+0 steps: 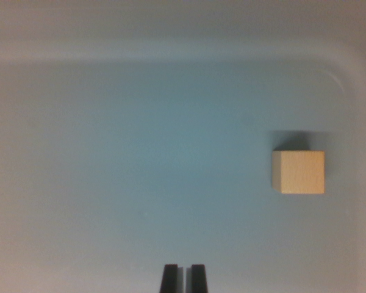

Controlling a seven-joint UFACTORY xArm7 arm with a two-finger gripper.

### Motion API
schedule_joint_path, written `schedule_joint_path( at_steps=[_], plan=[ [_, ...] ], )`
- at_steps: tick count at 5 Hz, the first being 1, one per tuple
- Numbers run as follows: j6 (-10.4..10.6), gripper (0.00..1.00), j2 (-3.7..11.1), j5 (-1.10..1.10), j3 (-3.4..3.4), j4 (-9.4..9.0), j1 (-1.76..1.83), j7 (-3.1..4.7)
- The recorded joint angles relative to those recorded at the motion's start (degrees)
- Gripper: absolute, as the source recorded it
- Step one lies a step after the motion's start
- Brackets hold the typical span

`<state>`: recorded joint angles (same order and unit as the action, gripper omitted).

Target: Push wooden cube

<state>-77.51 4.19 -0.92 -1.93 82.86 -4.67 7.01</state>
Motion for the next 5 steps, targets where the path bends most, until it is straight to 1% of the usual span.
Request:
schedule_joint_path(
  at_steps=[1,2,3,4,5],
  plan=[
    [2.33,0.00,1.28,-0.25,-0.59,-1.41,-0.40,1.22],
    [2.33,0.00,1.28,-0.25,-0.59,-1.41,-0.40,1.22],
    [4.90,0.00,2.69,-0.53,-1.23,-2.96,-0.84,2.56],
    [4.90,0.00,2.69,-0.53,-1.23,-2.96,-0.84,2.56],
    [7.56,0.00,4.15,-0.82,-1.90,-4.57,-1.30,3.95]
  ],
)
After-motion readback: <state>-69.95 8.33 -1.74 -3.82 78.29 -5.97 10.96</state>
